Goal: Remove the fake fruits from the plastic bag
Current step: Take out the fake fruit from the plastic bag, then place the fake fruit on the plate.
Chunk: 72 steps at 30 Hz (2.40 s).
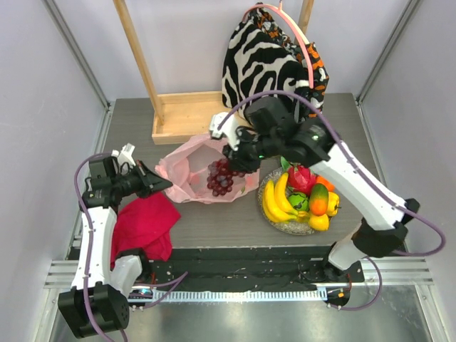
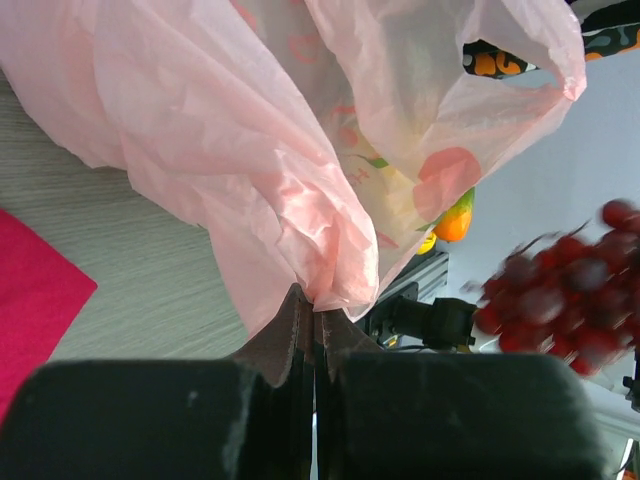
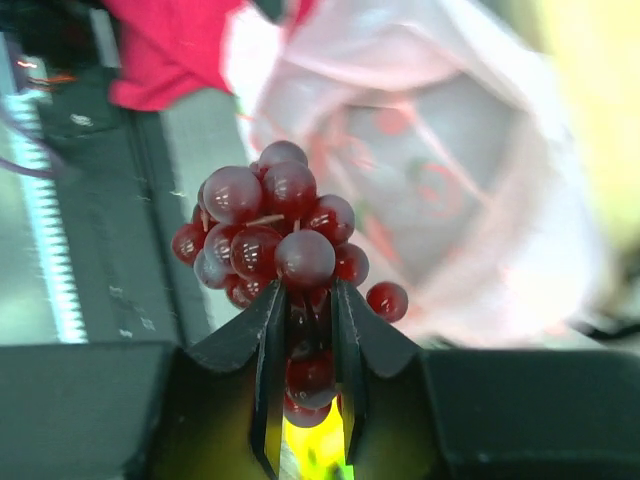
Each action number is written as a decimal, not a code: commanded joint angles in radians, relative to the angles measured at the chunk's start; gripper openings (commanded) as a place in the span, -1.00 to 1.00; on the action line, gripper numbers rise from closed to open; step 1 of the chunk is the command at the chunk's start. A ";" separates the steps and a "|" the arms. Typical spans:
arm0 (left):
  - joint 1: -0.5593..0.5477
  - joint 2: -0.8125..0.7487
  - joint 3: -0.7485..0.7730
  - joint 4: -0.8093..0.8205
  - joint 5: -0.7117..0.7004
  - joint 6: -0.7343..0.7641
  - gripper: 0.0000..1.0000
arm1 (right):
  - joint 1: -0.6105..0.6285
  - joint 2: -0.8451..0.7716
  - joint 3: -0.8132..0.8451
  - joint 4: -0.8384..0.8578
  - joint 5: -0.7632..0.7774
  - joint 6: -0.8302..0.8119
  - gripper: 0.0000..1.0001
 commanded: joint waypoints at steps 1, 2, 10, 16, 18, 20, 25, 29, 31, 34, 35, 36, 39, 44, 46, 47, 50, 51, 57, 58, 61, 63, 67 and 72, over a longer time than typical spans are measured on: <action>-0.005 0.005 0.055 0.015 0.000 0.022 -1.00 | -0.063 -0.138 0.054 -0.098 0.186 -0.112 -0.66; -0.003 0.006 0.055 0.013 0.001 0.024 -1.00 | -0.092 -0.166 0.037 -0.113 0.216 -0.124 -0.66; 0.005 0.012 0.043 0.028 -0.018 0.031 -1.00 | -0.417 -0.371 -0.383 -0.032 0.328 -0.335 -0.80; 0.014 0.000 0.037 0.031 -0.013 0.014 -1.00 | -0.451 -0.419 -0.579 0.166 0.460 -0.367 -0.88; 0.014 -0.012 0.020 0.030 -0.007 0.007 -1.00 | -0.450 -0.424 -0.624 0.215 0.476 -0.379 -0.88; 0.014 -0.035 -0.003 0.028 -0.007 0.005 -1.00 | -0.454 -0.431 -0.652 0.262 0.485 -0.387 -0.89; 0.029 -0.058 -0.020 0.024 0.005 -0.013 -1.00 | -0.453 -0.451 -0.725 0.326 0.474 -0.422 -0.90; 0.034 -0.055 -0.025 0.024 0.008 -0.013 -1.00 | -0.453 -0.459 -0.733 0.379 0.479 -0.431 -0.91; 0.035 -0.048 -0.023 0.027 0.002 -0.010 -1.00 | -0.454 -0.456 -0.733 0.404 0.483 -0.431 -0.91; 0.041 -0.038 -0.020 0.039 -0.003 -0.013 -1.00 | -0.451 -0.447 -0.753 0.441 0.477 -0.433 -0.91; 0.043 -0.035 -0.015 0.042 -0.003 -0.015 -1.00 | -0.453 -0.442 -0.761 0.442 0.474 -0.428 -0.91; 0.048 -0.034 -0.014 0.042 -0.001 -0.015 -1.00 | -0.451 -0.440 -0.777 0.442 0.468 -0.424 -0.92; 0.048 -0.023 -0.008 0.047 0.000 -0.010 -1.00 | -0.453 -0.454 -0.807 0.435 0.454 -0.404 -0.91; 0.048 -0.009 -0.008 0.048 0.002 -0.004 -1.00 | -0.448 -0.488 -0.851 0.389 0.418 -0.395 -0.91; 0.049 -0.009 -0.009 0.053 0.001 -0.006 -1.00 | -0.442 -0.505 -0.866 0.360 0.407 -0.385 -0.91; 0.048 -0.009 -0.008 0.051 0.001 -0.004 -1.00 | -0.438 -0.511 -0.871 0.353 0.404 -0.379 -0.91; 0.048 -0.005 -0.015 0.056 -0.001 -0.003 -1.00 | -0.428 -0.528 -0.885 0.317 0.390 -0.378 -0.90; 0.048 -0.003 -0.017 0.057 -0.001 -0.003 -1.00 | -0.428 -0.532 -0.888 0.304 0.384 -0.378 -0.89; 0.048 -0.005 -0.020 0.065 -0.001 -0.010 -1.00 | -0.425 -0.551 -0.896 0.159 0.315 -0.338 -0.78; 0.048 -0.005 -0.018 0.067 -0.001 -0.013 -1.00 | -0.425 -0.555 -0.900 0.139 0.310 -0.333 -0.72; 0.048 -0.005 -0.020 0.070 -0.001 -0.013 -1.00 | -0.422 -0.566 -0.923 0.134 0.315 -0.313 -0.64; 0.048 -0.005 -0.020 0.070 0.002 -0.013 -1.00 | -0.422 -0.563 -0.925 0.122 0.304 -0.306 -0.59; 0.048 0.000 -0.015 0.070 0.005 -0.013 -1.00 | -0.424 -0.548 -0.891 0.010 0.201 -0.301 0.39; 0.048 0.003 -0.017 0.071 0.007 -0.013 -1.00 | -0.424 -0.533 -0.732 -0.084 0.125 -0.260 0.93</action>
